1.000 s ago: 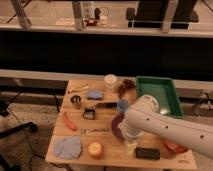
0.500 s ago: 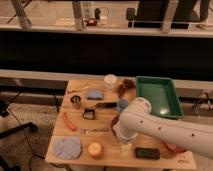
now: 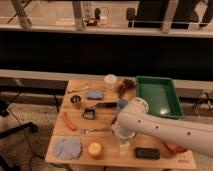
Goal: Place fork in plastic cup
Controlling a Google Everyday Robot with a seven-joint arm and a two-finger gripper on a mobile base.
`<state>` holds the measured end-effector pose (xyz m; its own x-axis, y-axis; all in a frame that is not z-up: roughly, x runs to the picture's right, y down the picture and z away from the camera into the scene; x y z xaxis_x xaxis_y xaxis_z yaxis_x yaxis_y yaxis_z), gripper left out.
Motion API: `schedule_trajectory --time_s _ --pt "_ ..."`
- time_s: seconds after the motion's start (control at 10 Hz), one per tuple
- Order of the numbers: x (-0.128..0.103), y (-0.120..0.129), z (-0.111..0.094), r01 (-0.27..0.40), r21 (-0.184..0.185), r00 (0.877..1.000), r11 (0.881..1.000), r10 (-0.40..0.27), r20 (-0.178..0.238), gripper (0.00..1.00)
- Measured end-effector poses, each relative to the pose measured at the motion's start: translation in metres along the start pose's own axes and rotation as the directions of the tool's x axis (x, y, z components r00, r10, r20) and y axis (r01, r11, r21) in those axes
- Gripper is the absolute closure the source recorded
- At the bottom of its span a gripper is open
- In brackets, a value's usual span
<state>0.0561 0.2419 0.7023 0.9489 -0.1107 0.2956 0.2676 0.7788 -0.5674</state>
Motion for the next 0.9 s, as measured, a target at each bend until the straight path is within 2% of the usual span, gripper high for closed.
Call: schedule_trajectory --time_s 0.2,0.4,0.9 --pt "-0.013 -0.011 -0.001 0.03 0.002 1.0 1.0 -0.03 -0.005 0.2" --pt "-0.039 -0.033 0.001 0.069 0.013 0.998 0.997 -0.069 -0.001 0.2" --pt "-0.061 -0.057 0.011 0.109 0.025 0.994 0.994 -0.109 0.011 0.2"
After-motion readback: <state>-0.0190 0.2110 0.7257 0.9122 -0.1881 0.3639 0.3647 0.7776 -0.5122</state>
